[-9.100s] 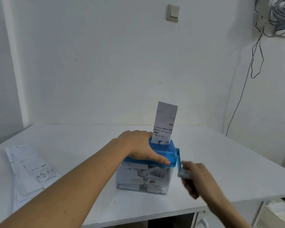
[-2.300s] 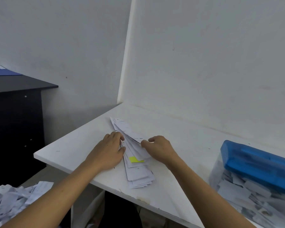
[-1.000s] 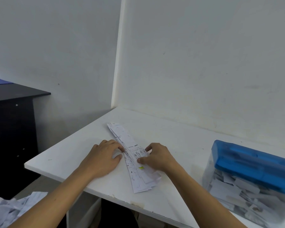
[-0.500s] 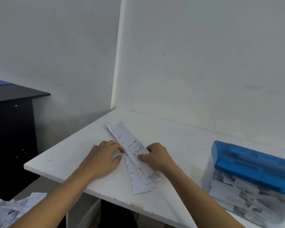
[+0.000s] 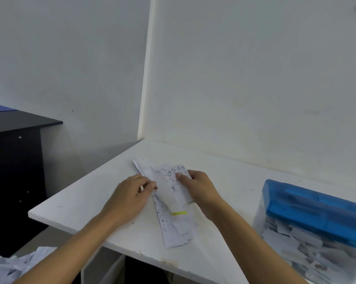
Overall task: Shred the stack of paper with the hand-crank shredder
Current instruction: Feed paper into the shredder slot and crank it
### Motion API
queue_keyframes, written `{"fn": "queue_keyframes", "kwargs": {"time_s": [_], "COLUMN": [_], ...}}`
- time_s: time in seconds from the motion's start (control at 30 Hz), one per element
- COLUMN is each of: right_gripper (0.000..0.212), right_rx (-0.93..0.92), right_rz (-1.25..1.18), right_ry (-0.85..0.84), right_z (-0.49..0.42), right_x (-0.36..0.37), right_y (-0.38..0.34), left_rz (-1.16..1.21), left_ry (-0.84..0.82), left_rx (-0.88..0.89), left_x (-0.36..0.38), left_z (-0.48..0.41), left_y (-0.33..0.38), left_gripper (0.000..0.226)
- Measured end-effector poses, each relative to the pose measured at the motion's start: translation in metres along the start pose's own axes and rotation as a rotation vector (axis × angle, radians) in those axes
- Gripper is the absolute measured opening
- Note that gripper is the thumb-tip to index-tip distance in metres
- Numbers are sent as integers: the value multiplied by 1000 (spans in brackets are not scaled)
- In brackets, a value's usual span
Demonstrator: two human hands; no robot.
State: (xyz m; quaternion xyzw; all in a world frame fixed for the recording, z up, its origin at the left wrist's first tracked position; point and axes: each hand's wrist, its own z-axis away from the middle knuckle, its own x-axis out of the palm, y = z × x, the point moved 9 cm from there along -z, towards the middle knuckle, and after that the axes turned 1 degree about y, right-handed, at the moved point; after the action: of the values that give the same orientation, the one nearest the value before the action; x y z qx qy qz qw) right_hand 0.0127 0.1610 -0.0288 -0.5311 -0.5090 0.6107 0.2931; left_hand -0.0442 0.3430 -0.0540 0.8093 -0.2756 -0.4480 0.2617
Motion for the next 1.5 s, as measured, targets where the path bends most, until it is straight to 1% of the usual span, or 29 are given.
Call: {"fn": "queue_keyframes", "kwargs": {"time_s": [0.07, 0.1, 0.13, 0.17, 0.2, 0.27, 0.3, 0.4, 0.53, 0.63, 0.73, 0.83, 0.9, 1.0, 1.1, 1.17, 1.3, 1.37, 1.47, 1.5], "right_gripper": [30, 31, 31, 30, 30, 28, 26, 29, 31, 28, 28, 36, 38, 35, 32, 33, 35, 38, 52, 53], "right_rx": [-29, -50, -77, -106, -136, -185, -205, -261, -334, -378, -373, -338, -314, -269, -205, -169, -210, -225, -185, -172], "right_rz": [-48, -52, -53, -59, -67, -62, -54, 15, 228, 293, 355, 421, 460, 520, 573, 574, 543, 542, 582, 599], "right_ry": [12, 22, 24, 23, 33, 87, 107, 136, 176, 243, 285, 317, 339, 358, 341, 324, 396, 428, 360, 343], "right_z": [1, 2, 6, 10, 15, 24, 29, 48, 75, 94, 110, 125, 132, 139, 142, 144, 152, 154, 153, 154], "right_x": [-1, -3, -5, -7, -11, -28, -37, -75, -135, -181, -218, -250, -267, -285, -297, -301, -313, -318, -315, -314], "right_y": [-11, -18, -26, -34, -42, -57, -66, -93, -120, -132, -133, -126, -114, -89, -55, -37, -36, -37, -24, -20], "left_rz": [294, 384, 425, 435, 434, 447, 465, 505, 538, 542, 480, 407, 361, 302, 263, 254, 289, 291, 282, 284], "left_ry": [-31, -68, -99, -117, -129, -137, -140, -157, -222, -276, -304, -318, -339, -386, -459, -479, -461, -457, -480, -482], "left_rx": [-112, -142, -148, -131, -106, -60, -45, 36, 163, 254, 314, 376, 400, 401, 384, 369, 375, 377, 364, 356], "left_x": [4, 10, 16, 19, 23, 28, 27, 26, 35, 49, 61, 81, 98, 128, 157, 168, 171, 171, 179, 183], "left_z": [0, -2, -4, -6, -9, -17, -20, -28, -37, -39, -38, -37, -37, -33, -23, -19, -21, -25, -22, -20], "left_y": [17, 29, 43, 57, 72, 101, 113, 157, 219, 266, 304, 333, 345, 350, 345, 340, 350, 353, 348, 344], "left_gripper": [40, 47, 52, 54, 50, 32, 29, 30, 32, 42, 51, 52, 50, 49, 49, 48, 41, 40, 40, 39]}}
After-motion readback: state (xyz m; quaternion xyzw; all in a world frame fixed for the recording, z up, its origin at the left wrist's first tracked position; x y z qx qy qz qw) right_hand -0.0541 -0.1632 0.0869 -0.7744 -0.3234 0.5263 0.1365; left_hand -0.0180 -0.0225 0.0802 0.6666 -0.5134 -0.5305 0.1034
